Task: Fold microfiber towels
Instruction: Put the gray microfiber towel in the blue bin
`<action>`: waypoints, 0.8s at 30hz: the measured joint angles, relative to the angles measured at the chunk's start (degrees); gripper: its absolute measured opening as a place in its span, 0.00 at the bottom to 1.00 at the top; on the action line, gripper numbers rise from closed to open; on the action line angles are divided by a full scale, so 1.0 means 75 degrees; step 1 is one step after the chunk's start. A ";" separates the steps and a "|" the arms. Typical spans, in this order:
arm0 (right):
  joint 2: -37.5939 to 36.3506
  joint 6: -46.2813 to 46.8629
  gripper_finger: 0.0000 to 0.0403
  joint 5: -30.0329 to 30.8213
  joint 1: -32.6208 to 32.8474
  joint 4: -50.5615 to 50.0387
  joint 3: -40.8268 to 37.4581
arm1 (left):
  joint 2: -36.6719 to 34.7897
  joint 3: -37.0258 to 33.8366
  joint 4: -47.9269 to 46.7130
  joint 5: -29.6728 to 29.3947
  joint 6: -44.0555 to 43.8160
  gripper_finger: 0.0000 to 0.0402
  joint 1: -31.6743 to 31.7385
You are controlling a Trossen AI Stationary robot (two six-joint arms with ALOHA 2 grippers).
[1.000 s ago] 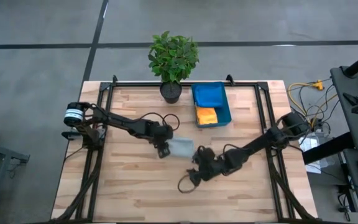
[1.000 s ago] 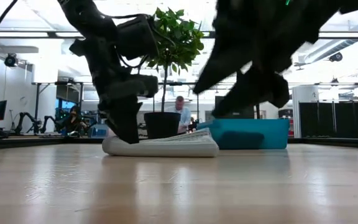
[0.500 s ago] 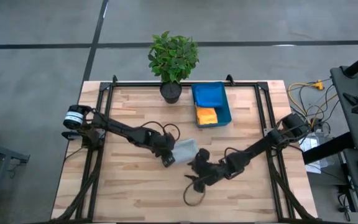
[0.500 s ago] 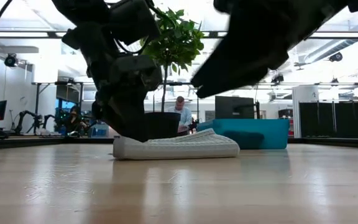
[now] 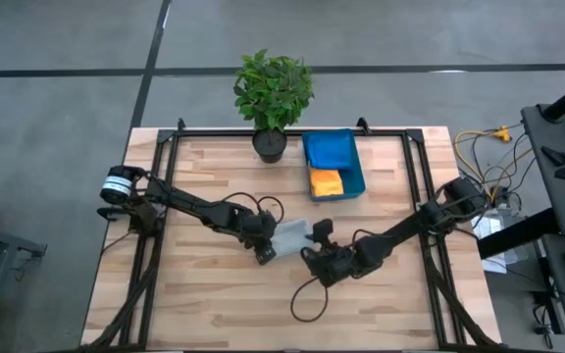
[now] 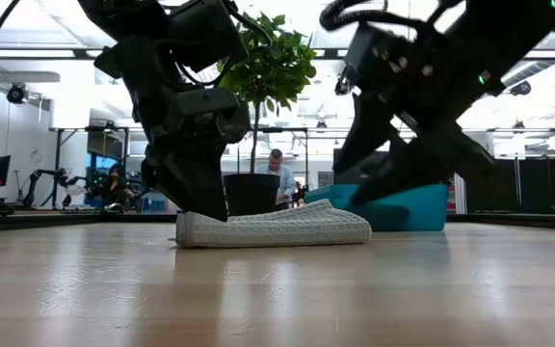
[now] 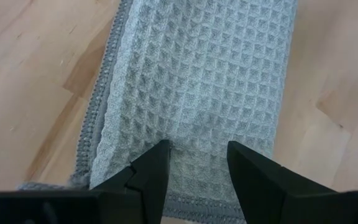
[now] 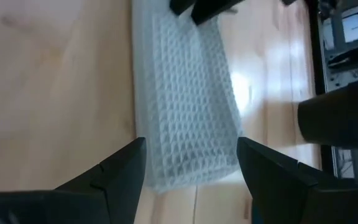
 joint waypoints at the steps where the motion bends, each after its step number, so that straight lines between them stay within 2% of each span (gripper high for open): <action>1: 0.0000 -0.0022 0.61 -0.0020 -0.0008 0.0000 -0.0053 | 0.0000 -0.0006 0.0001 0.0000 0.0020 0.37 0.0000; 12: 0.0000 -0.0533 0.61 -0.1102 -0.0071 0.0869 -0.0811 | -0.0003 -0.0015 0.0203 -0.0003 0.0056 0.37 0.0006; 20: 0.0666 -0.1501 0.61 -0.0737 -0.0298 0.1214 -0.0618 | -0.0003 -0.0022 0.0463 -0.0004 0.0062 0.37 0.0006; 24: 0.1305 -0.2166 0.60 -0.0074 -0.0347 0.1187 -0.0123 | -0.0003 -0.0032 0.0467 0.0000 0.0062 0.37 0.0006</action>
